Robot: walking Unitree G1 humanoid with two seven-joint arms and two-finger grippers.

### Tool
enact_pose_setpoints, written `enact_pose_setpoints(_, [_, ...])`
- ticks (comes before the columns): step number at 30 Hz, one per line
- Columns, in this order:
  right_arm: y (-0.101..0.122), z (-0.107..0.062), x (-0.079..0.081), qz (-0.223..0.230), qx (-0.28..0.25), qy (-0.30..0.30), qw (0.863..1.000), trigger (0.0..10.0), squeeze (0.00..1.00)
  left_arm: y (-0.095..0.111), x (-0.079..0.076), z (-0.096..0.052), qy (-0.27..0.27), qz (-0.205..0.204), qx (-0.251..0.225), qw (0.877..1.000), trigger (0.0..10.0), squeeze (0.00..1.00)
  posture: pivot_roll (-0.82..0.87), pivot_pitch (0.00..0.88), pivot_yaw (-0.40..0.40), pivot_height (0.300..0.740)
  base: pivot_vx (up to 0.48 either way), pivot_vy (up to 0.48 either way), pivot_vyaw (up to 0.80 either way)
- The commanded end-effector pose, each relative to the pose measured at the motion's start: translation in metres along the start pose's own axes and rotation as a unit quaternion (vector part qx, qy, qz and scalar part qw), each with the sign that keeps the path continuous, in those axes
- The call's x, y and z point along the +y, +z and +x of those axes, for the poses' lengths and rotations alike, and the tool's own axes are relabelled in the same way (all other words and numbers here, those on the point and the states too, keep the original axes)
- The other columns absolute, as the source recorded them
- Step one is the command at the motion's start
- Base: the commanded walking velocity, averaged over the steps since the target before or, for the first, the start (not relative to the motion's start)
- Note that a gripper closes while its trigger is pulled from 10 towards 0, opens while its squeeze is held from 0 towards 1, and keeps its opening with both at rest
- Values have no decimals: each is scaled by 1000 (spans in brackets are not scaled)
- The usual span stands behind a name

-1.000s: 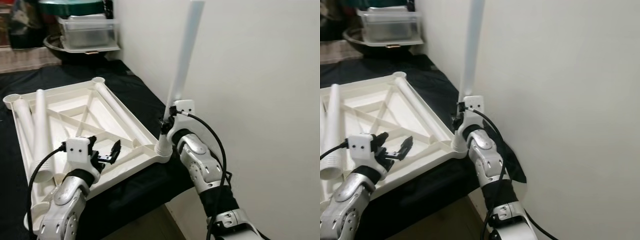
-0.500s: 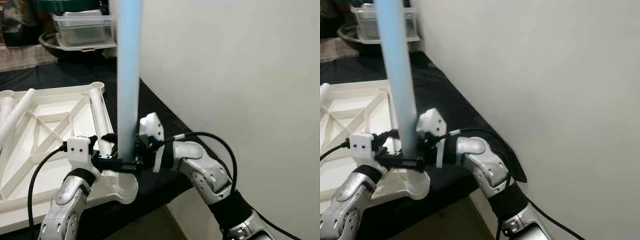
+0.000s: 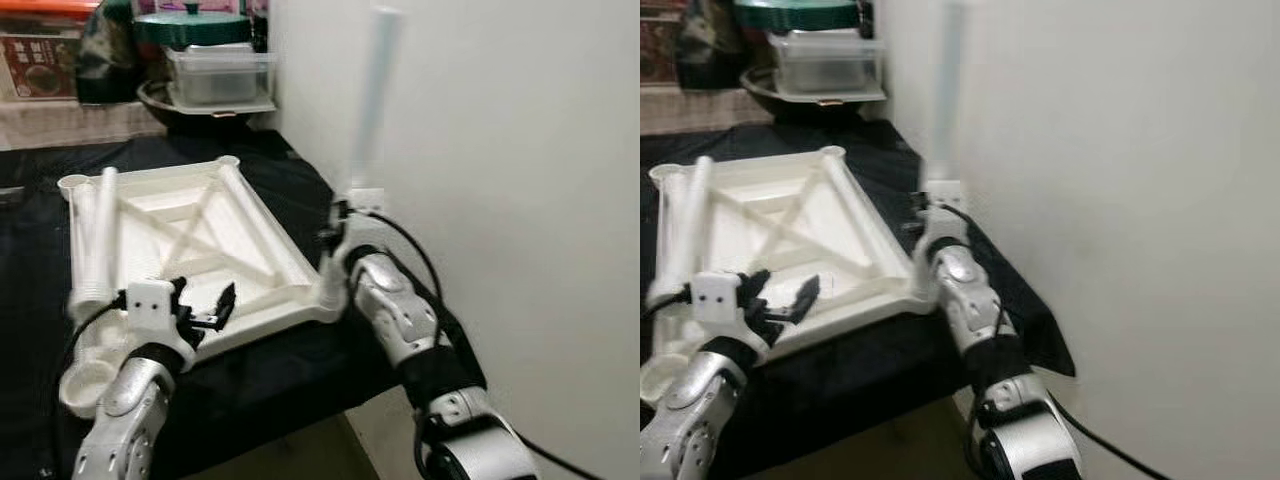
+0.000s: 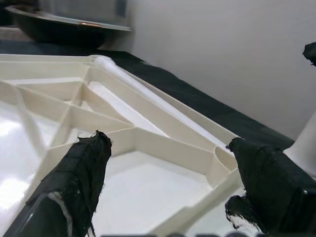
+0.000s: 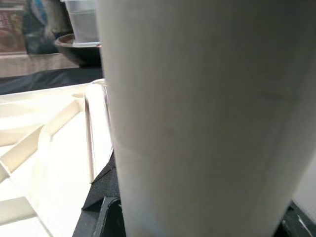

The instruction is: Building children table

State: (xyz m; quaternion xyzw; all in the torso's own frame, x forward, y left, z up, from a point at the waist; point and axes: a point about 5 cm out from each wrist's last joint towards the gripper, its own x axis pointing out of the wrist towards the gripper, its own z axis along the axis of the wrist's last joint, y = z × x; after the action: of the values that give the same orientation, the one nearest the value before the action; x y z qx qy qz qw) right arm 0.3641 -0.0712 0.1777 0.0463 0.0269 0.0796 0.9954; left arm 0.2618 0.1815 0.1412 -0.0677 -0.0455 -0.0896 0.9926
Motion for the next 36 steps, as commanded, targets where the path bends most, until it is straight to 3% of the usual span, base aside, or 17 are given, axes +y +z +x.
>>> enact_pose_setpoints(1, [-37,-7,3,-6,103,9,995,10000,0,-1,-5,2,-13,-3,2,1000,10000,0,125,0,-125,740,0,0,0])
enact_pose_setpoints(8, [-26,-4,18,28,75,67,995,10000,0,0,-5,3,-15,-3,2,1000,10000,0,116,0,-118,740,0,0,0])
enact_pose_setpoints(9, [-18,-1,21,38,56,82,994,10000,1000,0,-5,4,-15,-3,2,1000,10000,0,118,0,-122,740,0,0,0])
enact_pose_setpoints(11, [-10,1,26,41,44,118,991,10000,1000,0,-5,4,-15,-3,1,1000,10000,0,115,0,-125,740,0,0,0])
enact_pose_setpoints(12, [2,0,37,64,33,192,979,10000,0,0,-5,4,-14,-4,0,1000,10000,0,114,0,-125,740,0,0,0])
enact_pose_setpoints(15, [16,-7,49,86,14,294,952,10000,0,0,-5,5,-14,-4,-1,1000,10000,0,114,0,-129,740,0,0,0])
enact_pose_setpoints(17, [39,-46,65,64,-36,524,849,10000,0,0,-5,5,-13,-4,-2,1000,10000,0,115,0,-130,740,0,0,0])
enact_pose_setpoints(18, [39,-58,68,41,-40,575,816,10000,0,0,-5,5,-13,-4,-3,1000,10000,0,114,0,-130,740,0,0,0])
enact_pose_setpoints(20, [33,-61,70,19,-32,590,806,10000,0,0,-5,5,-13,-4,-3,1000,10000,0,113,0,-129,740,0,0,0])
enact_pose_setpoints(24, [9,-56,77,-14,-3,584,812,10000,0,1,-6,5,-13,-3,-3,1000,10000,0,120,0,-133,740,0,0,0])
enact_pose_setpoints(25, [5,-52,79,-19,7,570,821,8667,0,1,-6,5,-12,-3,-3,1000,10000,0,120,0,-133,740,0,0,0])
enact_pose_setpoints(26, [0,-41,78,-15,19,523,852,0,0,0,-5,5,-11,-3,-3,1000,10000,0,120,0,-133,740,0,0,0])
enact_pose_setpoints(28, [-6,-23,73,-9,36,424,905,0,0,0,-5,5,-10,-3,-2,1000,10000,0,131,0,-136,740,0,0,0])
enact_pose_setpoints(30, [-7,-16,69,-6,40,381,924,0,0,0,-5,4,-10,-3,-2,1000,10000,0,131,0,-136,740,0,0,0])
enact_pose_setpoints(33, [-14,4,32,19,70,164,984,0,0,1,-5,4,-10,-3,-2,1000,10000,0,126,0,-133,740,0,0,0])
enact_pose_setpoints(35, [-14,4,32,19,70,164,984,0,0,1,-5,4,-10,-3,-2,1000,10000,0,126,0,-133,740,0,0,0])
enact_pose_setpoints(36, [-24,6,-2,23,92,23,995,0,0,1,-5,3,-10,-3,-2,1000,10000,0,126,0,-132,740,0,0,0])
